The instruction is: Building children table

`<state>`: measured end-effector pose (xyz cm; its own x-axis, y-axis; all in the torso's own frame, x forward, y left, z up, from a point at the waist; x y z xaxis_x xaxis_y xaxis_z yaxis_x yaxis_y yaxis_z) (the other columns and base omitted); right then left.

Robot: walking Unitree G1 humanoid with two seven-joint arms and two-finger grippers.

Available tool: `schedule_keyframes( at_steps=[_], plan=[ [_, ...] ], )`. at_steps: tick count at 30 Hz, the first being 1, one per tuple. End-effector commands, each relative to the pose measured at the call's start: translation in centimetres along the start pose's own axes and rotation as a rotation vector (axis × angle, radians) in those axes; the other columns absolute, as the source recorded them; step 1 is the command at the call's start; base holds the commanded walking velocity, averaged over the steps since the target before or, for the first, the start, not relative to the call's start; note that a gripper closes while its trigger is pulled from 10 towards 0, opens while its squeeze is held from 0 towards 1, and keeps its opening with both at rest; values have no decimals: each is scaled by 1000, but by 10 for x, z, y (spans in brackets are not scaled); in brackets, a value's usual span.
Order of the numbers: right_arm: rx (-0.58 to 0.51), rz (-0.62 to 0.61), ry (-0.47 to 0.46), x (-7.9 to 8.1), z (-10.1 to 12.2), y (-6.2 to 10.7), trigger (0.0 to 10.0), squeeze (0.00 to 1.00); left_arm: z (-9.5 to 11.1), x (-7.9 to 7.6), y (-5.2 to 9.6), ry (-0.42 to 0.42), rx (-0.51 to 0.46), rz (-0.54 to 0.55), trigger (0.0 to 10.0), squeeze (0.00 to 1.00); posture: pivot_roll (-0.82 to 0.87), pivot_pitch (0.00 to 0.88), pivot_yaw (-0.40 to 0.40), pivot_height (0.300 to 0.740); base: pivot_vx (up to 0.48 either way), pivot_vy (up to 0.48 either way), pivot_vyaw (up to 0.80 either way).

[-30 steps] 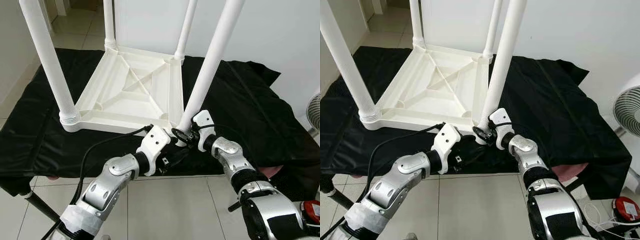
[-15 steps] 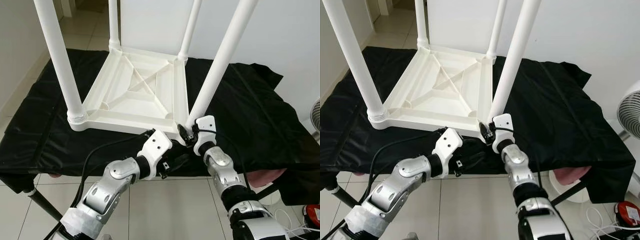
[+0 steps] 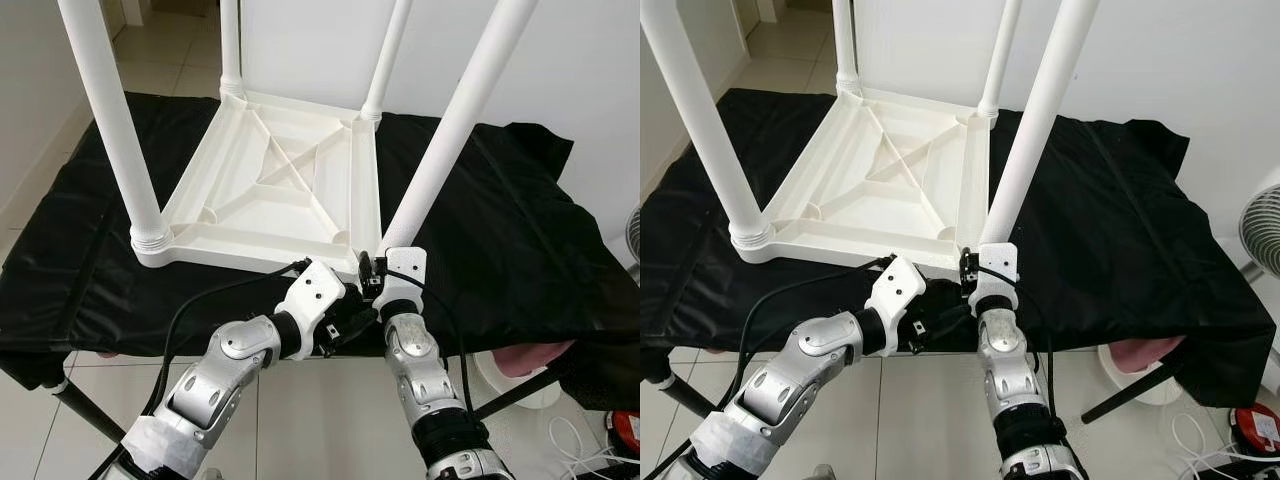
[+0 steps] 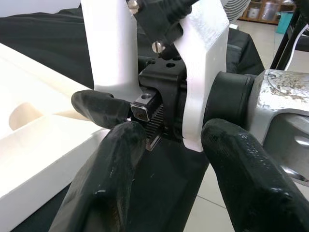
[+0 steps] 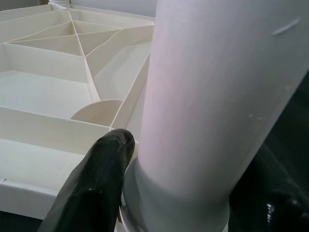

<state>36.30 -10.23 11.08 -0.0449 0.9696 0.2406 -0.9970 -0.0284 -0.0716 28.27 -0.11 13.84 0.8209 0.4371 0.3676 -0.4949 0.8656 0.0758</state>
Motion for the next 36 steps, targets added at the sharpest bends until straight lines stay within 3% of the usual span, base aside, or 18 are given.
schedule_keyframes(
  at_steps=[1,7,11,13,15,16,17,20,23,25,26,36],
  plan=[
    [29,-26,-14,-8,-7,5,10000,1000,-2,-7,0,-5,0,-40,10000,0,25,0,-111,740,0,0,0],
    [23,-34,-24,-16,0,3,10000,1000,-2,-6,2,-5,3,-35,10000,0,25,0,-109,740,0,0,0],
    [68,99,-41,-16,1,-3,10000,1000,-3,-6,2,-7,5,-38,10000,0,21,0,-104,740,0,0,0],
    [101,163,-26,-20,-1,-5,10000,125,-2,-4,1,-12,6,-37,10000,0,21,0,-99,740,0,0,0],
    [108,174,-21,-21,-1,-6,10000,125,-2,-3,1,-13,5,-36,10000,0,21,0,-99,740,0,0,0],
    [111,178,-18,-22,-1,-6,10000,0,-2,-3,1,-13,5,-36,10000,0,21,0,-99,740,0,0,0],
    [111,178,-18,-22,-1,-6,10000,0,-2,-3,1,-13,5,-36,10000,0,21,0,-99,740,0,0,0],
    [186,336,7,-25,-3,-7,10000,0,-1,2,1,-21,2,-29,10000,0,18,0,-90,740,0,0,0],
    [204,383,7,-26,-2,-8,10000,0,0,2,1,-21,2,-29,10000,0,17,0,-88,740,0,0,0],
    [214,440,32,-26,0,-9,10000,0,0,1,1,-21,1,-30,10000,0,18,0,-81,740,0,0,0],
    [232,541,91,-22,3,-12,10000,0,0,1,0,-22,-1,-33,10000,0,20,0,-79,740,0,0,0],
    [314,700,170,-7,3,-22,10000,0,1,6,-1,-30,-2,-28,10000,0,26,0,-75,740,0,0,0]
  ],
)
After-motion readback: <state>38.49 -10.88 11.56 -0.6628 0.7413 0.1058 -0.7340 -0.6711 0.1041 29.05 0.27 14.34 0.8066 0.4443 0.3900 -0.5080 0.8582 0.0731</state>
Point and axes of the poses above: a point about 5 cm out from each wrist's last joint towards the gripper, its own y axis pointing back from the gripper into the wrist, its own z axis along the axis of the wrist's last joint, x = y × z, the point moved 5 cm from there along -y, pointing out of the wrist towards the gripper, and after that the axes turned 15 degrees about -y, right-handed, at the moved point
